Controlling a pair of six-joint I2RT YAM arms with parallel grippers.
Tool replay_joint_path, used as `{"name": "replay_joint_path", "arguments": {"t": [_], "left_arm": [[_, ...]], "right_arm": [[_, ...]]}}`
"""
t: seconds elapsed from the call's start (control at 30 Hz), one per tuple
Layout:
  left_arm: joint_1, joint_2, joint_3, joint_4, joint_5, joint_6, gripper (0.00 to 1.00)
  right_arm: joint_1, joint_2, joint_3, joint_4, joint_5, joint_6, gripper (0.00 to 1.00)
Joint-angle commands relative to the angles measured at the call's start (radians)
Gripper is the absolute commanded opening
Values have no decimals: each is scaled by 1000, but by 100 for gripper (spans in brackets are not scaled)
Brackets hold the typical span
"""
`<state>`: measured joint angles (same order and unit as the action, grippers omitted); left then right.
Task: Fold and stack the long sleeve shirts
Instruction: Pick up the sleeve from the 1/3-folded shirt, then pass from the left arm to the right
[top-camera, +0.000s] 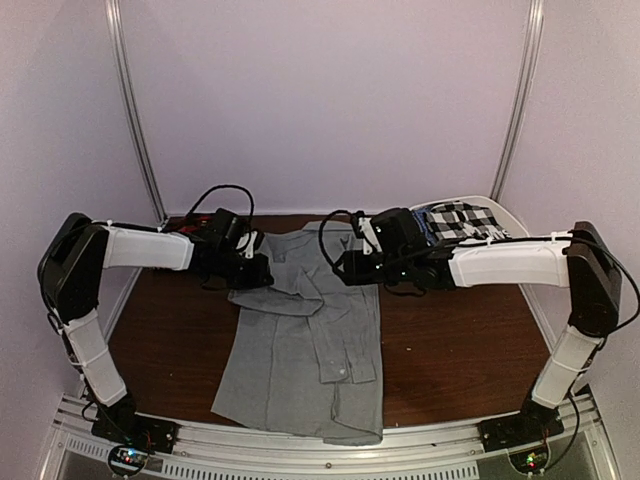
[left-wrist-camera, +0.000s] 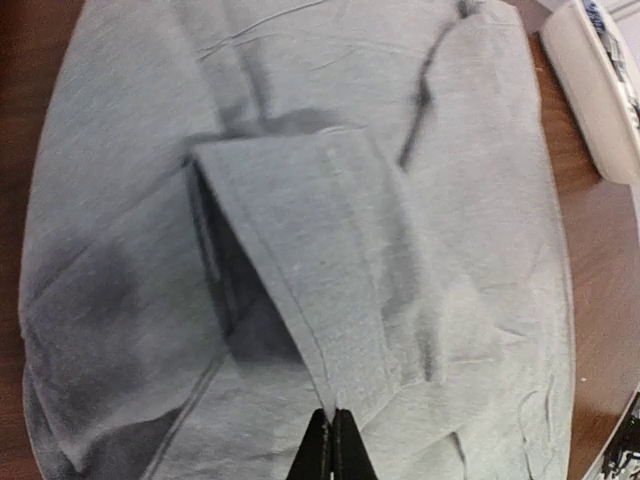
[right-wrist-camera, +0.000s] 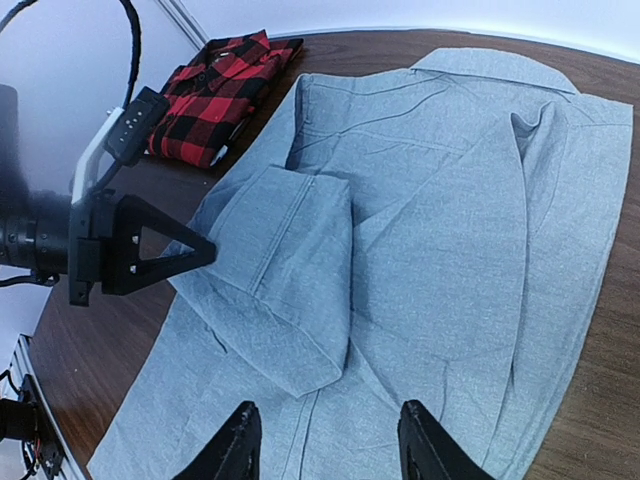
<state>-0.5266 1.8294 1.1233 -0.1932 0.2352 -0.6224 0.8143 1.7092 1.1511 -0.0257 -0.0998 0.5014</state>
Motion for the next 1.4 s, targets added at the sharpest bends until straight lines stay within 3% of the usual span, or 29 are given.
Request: {"name": "replay_joint_path", "arguments": {"t": [0.0, 0.27, 0.53, 0.87, 1.2, 1.3, 1.37], "left_arm": [[-46, -67, 38, 116, 92, 57, 0], [-79, -70, 40, 201, 254, -5, 0], [-88, -75, 77, 234, 323, -51, 0], [-88, -92, 131, 199, 335, -59, 0], [-88, -127, 153, 128, 305, -40, 0], [-88, -130, 164, 112, 294, -37, 0], [-88, -131, 171, 103, 285, -37, 0]], "right_arm": [[9, 37, 73, 17, -5, 10, 48], [30, 66, 85, 87, -32, -36, 62], [94, 89, 60, 130, 54, -206, 76], [118, 172, 77, 231, 202, -336, 74], [118, 242, 162, 291, 266, -364, 55], [118, 236, 164, 309, 267, -354, 38], [118, 225, 162, 312, 265, -345, 20]]}}
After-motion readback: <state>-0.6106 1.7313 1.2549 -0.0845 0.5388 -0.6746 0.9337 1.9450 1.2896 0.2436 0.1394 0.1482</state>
